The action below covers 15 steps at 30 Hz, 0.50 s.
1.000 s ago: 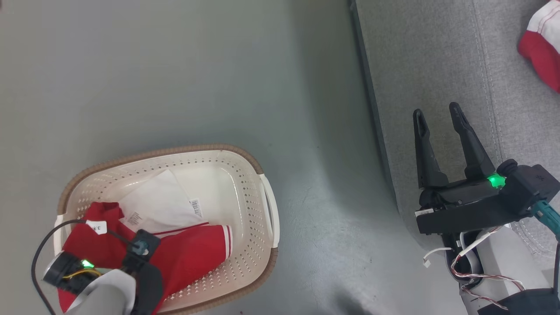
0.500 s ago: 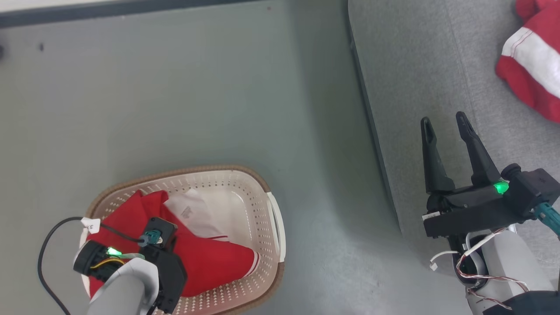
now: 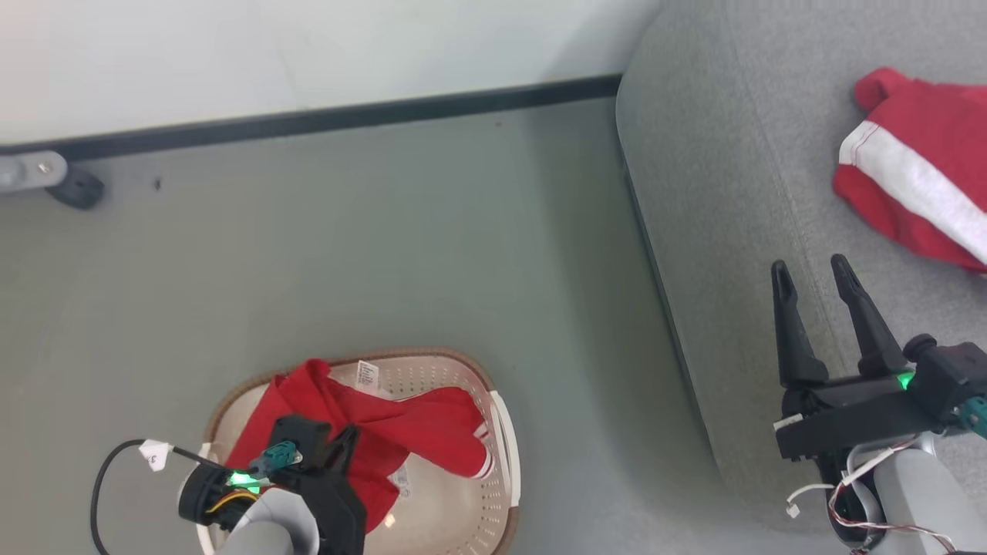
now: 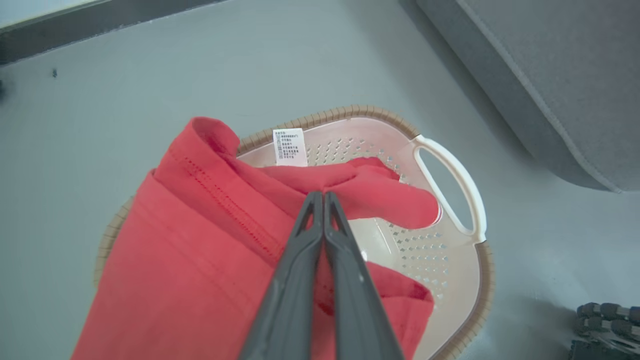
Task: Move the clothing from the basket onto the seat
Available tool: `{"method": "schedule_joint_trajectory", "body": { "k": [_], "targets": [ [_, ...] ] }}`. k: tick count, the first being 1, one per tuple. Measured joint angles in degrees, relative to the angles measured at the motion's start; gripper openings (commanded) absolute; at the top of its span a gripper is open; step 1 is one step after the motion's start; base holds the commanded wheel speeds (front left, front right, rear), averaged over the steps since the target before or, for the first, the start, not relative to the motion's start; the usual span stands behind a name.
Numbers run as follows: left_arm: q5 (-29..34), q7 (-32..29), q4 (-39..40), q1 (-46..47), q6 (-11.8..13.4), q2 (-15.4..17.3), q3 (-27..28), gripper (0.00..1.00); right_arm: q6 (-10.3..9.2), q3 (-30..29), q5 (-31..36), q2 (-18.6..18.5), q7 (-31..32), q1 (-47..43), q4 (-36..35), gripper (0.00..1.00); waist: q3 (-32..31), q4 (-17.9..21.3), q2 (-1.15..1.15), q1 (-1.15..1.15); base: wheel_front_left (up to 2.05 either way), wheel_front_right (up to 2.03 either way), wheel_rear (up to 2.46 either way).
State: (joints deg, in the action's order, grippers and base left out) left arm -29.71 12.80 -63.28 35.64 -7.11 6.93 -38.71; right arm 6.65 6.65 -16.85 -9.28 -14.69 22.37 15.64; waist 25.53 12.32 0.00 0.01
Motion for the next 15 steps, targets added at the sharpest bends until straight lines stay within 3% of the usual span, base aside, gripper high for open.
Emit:
{"method": "schedule_joint_trajectory", "body": {
  "k": [15],
  "targets": [
    [-5.3,1.1,10.9,-2.5,0.0,-0.7,0.5,0.0,0.41,0.5,-1.4,-1.8,0.0,-3.3,1.9,1.0,-9.4,-3.1,0.0,0.0,0.0,0.0,0.0]
  ]
}}
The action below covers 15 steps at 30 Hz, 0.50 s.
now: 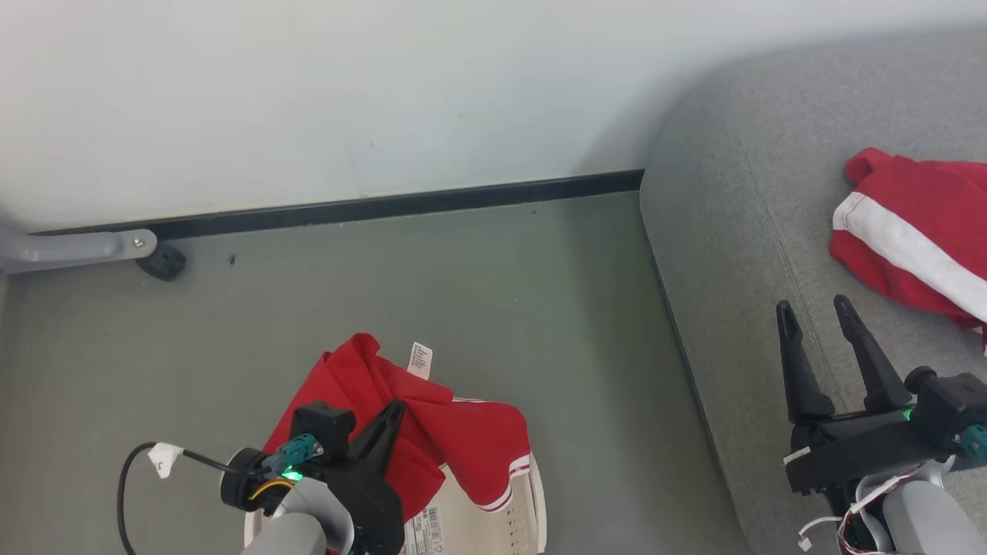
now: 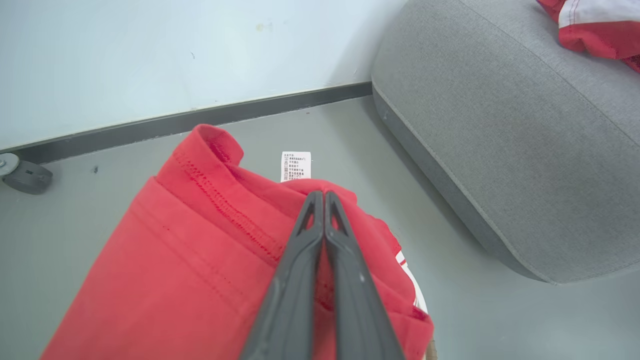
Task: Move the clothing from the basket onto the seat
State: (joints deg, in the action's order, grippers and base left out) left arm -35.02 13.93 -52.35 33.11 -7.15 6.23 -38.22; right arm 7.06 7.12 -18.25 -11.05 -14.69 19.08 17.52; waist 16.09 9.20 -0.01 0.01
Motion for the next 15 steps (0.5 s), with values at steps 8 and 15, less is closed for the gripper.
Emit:
{"method": "schedule_joint_trajectory", "body": {
  "k": [8,15],
  "targets": [
    [-1.7,0.1,7.0,-2.5,0.0,0.2,-0.6,0.0,0.0,1.8,-1.3,-1.1,0.0,-2.5,0.7,1.0,-4.9,-1.6,0.0,0.0,0.0,0.0,0.0],
    [-4.2,0.3,13.6,-4.3,0.0,0.9,-0.6,0.0,0.0,4.3,-3.6,-3.1,0.0,-4.4,0.2,1.0,-8.7,-2.6,0.0,0.0,0.0,0.0,0.0]
  ]
}}
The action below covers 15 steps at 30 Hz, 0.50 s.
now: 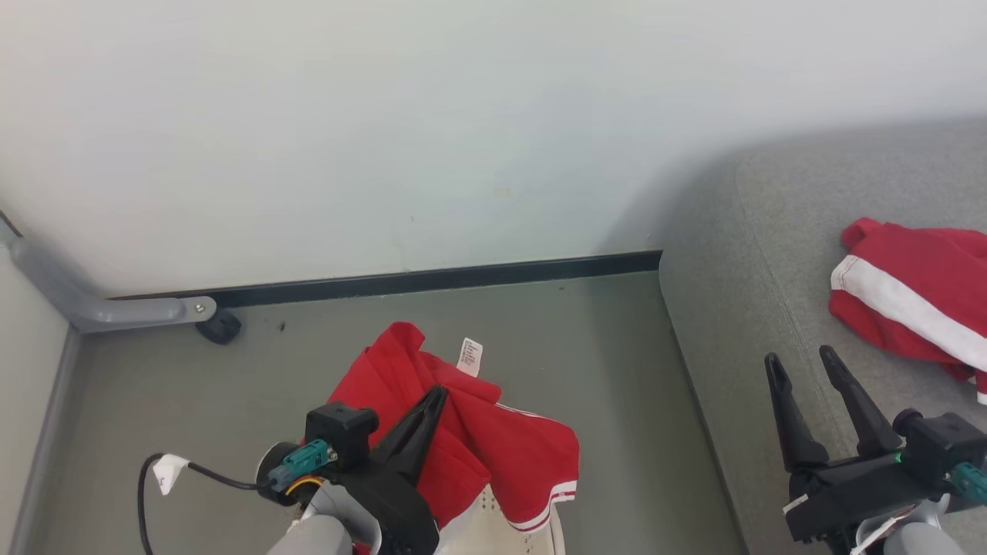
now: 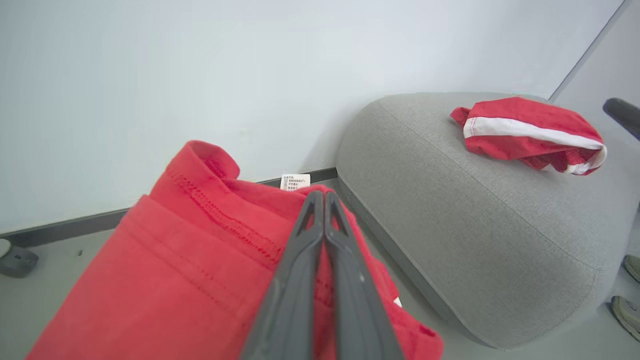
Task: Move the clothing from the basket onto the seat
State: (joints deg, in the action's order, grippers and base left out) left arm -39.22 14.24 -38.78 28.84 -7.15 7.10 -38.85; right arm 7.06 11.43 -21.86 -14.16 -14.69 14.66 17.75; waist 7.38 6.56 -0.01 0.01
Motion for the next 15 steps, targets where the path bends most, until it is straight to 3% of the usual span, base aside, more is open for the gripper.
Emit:
{"method": "schedule_joint_trajectory", "body": {
  "k": [7,15],
  "targets": [
    [-0.6,0.0,6.7,0.0,0.0,1.3,0.4,0.0,0.01,3.6,-1.6,-1.4,0.0,-0.9,-1.6,1.0,-2.8,-0.8,0.0,0.0,0.0,0.0,0.0],
    [-0.6,0.0,11.4,0.0,0.0,2.6,0.6,0.0,0.01,14.9,-3.5,-3.6,0.0,-0.9,-4.2,1.0,-3.4,-1.4,0.0,-0.01,0.0,0.0,0.0]
  ]
}}
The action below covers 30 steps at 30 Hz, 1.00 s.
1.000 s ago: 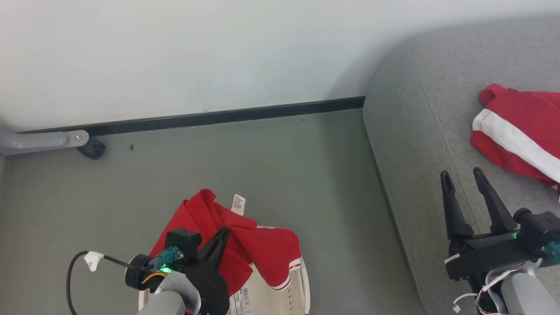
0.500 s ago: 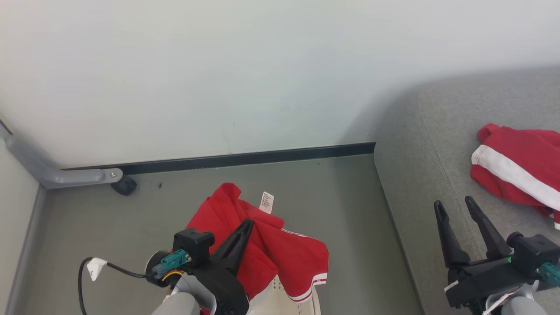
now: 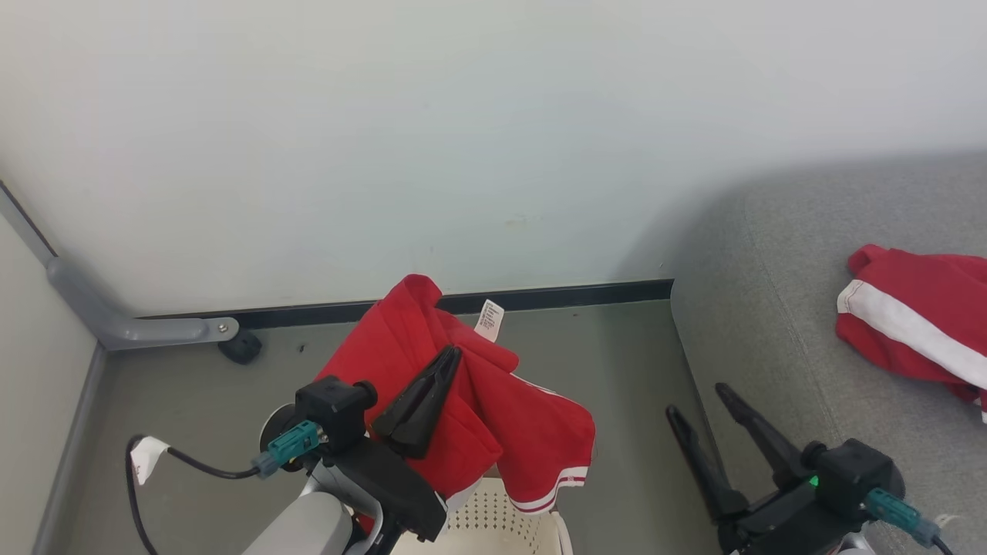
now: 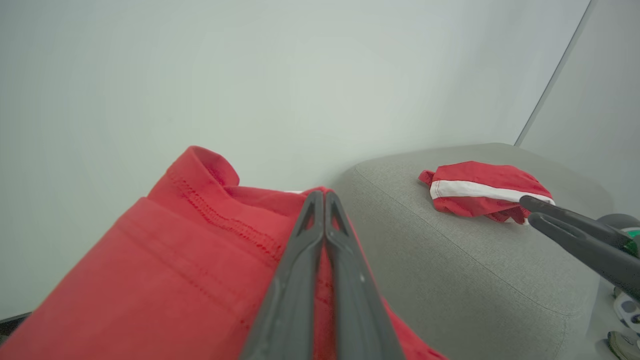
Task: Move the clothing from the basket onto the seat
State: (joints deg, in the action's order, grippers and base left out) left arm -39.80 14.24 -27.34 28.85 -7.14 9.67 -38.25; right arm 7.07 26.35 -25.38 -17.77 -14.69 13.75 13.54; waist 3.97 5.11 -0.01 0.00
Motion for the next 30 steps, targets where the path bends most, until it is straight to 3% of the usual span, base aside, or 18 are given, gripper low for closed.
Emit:
{"method": "schedule_joint_trajectory", "body": {
  "k": [16,30],
  "targets": [
    [0.0,-2.7,5.1,0.1,0.1,-0.5,-1.1,0.0,0.0,18.2,-2.8,-1.4,2.3,9.8,0.9,1.0,0.5,-1.8,0.01,0.0,0.0,0.0,0.0],
    [0.0,-5.7,9.3,0.1,0.1,-1.1,-3.6,0.0,0.01,28.8,-7.0,-0.9,3.6,18.1,7.8,1.0,0.7,-4.7,0.01,0.0,0.0,0.0,0.0]
  ]
}}
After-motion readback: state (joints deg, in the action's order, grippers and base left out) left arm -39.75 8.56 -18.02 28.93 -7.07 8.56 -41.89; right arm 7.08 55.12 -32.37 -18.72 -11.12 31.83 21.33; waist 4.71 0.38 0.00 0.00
